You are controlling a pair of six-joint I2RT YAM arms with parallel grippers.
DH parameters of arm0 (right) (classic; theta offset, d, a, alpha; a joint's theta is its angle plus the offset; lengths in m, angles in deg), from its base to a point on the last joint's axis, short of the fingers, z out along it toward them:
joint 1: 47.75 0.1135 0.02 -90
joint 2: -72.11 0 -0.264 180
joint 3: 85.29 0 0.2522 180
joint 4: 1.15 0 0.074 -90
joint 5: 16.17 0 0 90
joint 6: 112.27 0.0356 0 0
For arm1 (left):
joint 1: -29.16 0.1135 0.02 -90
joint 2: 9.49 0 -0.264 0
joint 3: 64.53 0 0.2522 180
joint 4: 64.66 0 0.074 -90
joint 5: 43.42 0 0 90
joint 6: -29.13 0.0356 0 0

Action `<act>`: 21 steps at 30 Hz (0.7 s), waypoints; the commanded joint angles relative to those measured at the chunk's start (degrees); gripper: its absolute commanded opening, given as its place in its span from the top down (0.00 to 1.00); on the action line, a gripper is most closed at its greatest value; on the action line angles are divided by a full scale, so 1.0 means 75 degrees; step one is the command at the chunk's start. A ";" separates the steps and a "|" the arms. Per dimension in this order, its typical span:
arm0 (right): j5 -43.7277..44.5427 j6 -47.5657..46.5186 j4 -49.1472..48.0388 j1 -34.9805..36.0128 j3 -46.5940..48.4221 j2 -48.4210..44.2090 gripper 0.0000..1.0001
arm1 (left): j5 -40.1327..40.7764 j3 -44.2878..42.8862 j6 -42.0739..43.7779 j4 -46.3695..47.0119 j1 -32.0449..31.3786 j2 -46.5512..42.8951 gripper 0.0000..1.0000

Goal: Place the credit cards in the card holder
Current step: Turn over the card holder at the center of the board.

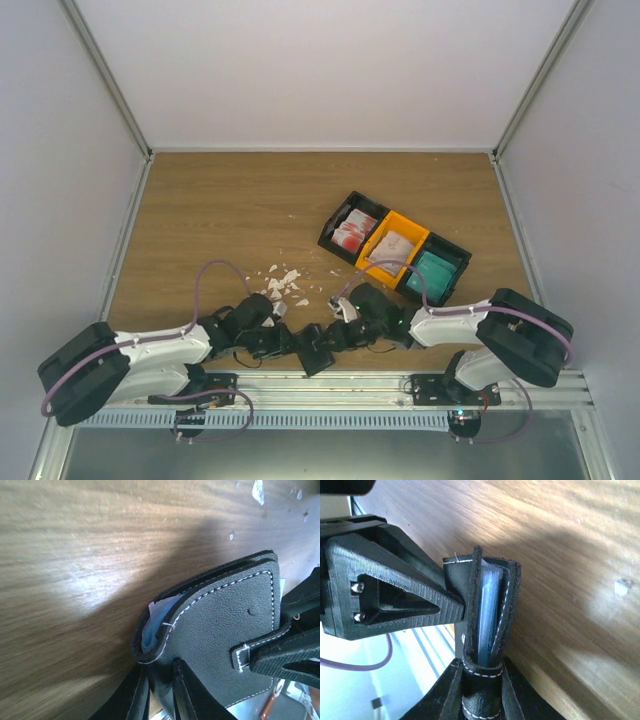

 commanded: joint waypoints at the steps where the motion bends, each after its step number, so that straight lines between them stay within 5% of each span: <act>1: 0.0604 -0.0513 0.0600 0.0018 0.0631 -0.0269 0.88 | 0.0853 -0.0118 0.0292 -0.0428 -0.0032 -0.0604 0.82; 5: 0.1632 -0.1495 0.2563 -0.0019 0.1606 -0.0349 0.99 | 0.1428 -0.0537 0.0463 -0.0696 0.0000 -0.1276 0.73; 15: 0.6544 -0.2436 0.7524 -0.0067 0.4628 0.0694 0.99 | 0.2708 -0.2328 0.1352 -0.2367 0.1220 -0.1887 0.43; 21: 0.6856 -0.1843 0.8417 0.0363 0.5351 0.1842 0.99 | 0.1891 -0.2564 0.1922 -0.2358 0.2223 -0.1759 0.35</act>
